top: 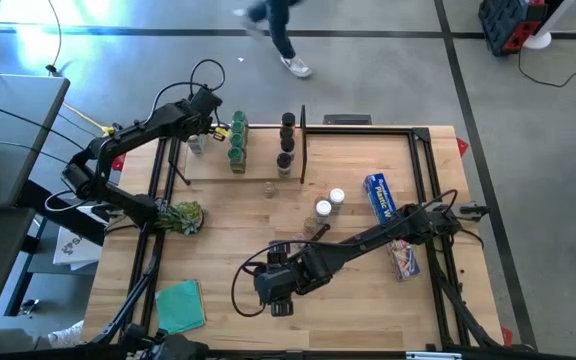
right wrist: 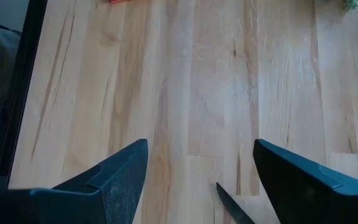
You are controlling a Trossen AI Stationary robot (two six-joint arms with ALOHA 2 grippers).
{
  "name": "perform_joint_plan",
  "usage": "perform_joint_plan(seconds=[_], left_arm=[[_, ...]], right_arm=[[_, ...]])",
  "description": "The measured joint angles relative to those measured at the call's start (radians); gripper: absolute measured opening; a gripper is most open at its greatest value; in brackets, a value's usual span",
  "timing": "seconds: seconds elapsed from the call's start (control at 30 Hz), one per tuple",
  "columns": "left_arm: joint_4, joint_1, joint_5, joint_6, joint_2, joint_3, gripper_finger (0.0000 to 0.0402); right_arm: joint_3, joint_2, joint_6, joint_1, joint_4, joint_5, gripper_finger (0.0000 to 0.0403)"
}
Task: Shelf spices
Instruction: Adjust the white lid seasoning bottles
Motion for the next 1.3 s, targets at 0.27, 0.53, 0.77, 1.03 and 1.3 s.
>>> perform_joint_plan(seconds=[0.27,0.53,0.77,1.03,1.3], left_arm=[[0.016,0.019,0.001,0.008,0.000,0.000,0.0000],[0.055,0.019,0.005,0.023,0.000,-0.001,0.0000],[0.073,0.021,0.005,0.031,-0.045,-0.001,0.0000],[0.003,0.092,-0.026,0.041,-0.088,-0.001,0.0000],[-0.006,0.100,-0.010,0.033,-0.088,-0.009,0.0000]], right_arm=[[0.000,0.000,0.000,0.000,0.000,0.000,0.0286],[0.000,0.000,0.000,0.000,0.000,0.000,0.0286],[0.000,0.000,-0.002,0.000,0.000,0.000,0.0286],[0.000,0.000,0.000,0.000,0.000,0.000,0.0286],[0.000,0.000,-0.002,0.000,0.000,0.000,0.0286]])
